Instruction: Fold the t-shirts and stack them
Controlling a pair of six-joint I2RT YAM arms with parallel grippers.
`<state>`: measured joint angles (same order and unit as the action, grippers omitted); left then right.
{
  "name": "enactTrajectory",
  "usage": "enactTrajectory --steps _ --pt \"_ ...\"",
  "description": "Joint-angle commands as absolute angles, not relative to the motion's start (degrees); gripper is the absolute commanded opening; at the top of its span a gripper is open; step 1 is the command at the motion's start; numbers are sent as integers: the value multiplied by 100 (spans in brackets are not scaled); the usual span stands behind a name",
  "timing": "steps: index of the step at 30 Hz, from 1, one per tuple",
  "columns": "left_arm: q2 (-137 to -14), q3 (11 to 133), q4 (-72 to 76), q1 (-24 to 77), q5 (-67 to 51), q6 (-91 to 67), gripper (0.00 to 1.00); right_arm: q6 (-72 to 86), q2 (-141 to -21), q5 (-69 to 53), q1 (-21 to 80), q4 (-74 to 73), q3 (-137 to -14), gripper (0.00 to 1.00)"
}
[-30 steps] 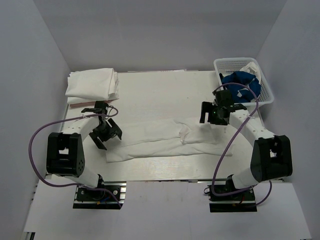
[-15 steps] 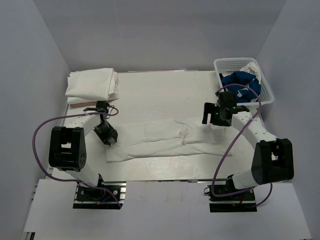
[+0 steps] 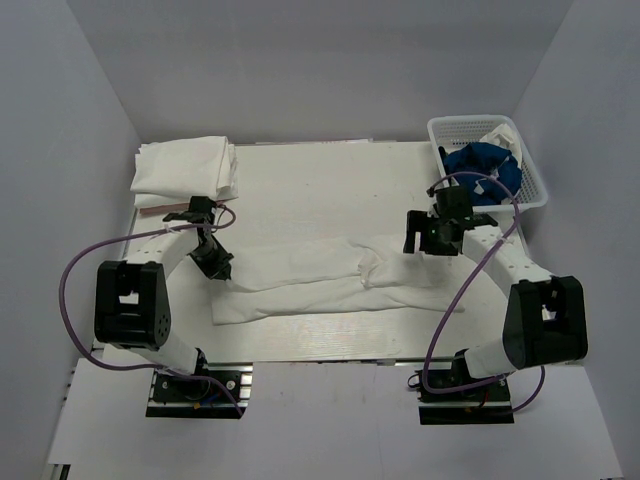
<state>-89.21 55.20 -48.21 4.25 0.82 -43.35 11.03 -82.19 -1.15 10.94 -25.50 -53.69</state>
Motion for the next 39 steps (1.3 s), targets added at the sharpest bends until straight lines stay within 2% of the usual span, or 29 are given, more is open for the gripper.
enactTrajectory --steps 1,6,8,9,10,13,17,23,27,32,39 --pt "-8596 5774 -4869 439 0 -4342 0 783 -8366 -483 1107 -2338 -5195 84" --pt "-8648 6037 -4869 387 0 -4289 0 729 -8639 -571 1107 -1961 -5115 84" --pt "-8701 6099 -4869 387 0 -4236 0 729 -8806 -606 1116 -1828 -5194 77" --pt "-8762 6161 -4869 387 -70 -4236 0 738 -8876 -737 1108 -1741 -5290 67" --pt "-8763 6239 -4869 387 -70 -4236 0 738 -8938 -790 1099 -1732 -5335 34" --pt "-8903 6424 -4869 387 -70 -4236 0 852 -8895 -914 1090 -1714 -5571 0" --pt "-9034 6767 -4816 334 -123 -4236 0 783 -8640 -502 1063 -1600 -5958 0" --pt "-9509 7812 -4974 334 228 -4131 0 282 -8946 -62 1063 -1792 -7397 0" --pt "-9703 8350 -5150 334 290 -4008 0 27 -8825 -105 1072 -1811 -7673 0" --pt "-9563 8315 -5081 334 290 -3955 0 -343 -8211 -105 1072 -1793 -7331 0" --pt "-9010 7024 -4861 334 352 -4025 0 -36 -7033 -27 1081 -1810 -5514 0"
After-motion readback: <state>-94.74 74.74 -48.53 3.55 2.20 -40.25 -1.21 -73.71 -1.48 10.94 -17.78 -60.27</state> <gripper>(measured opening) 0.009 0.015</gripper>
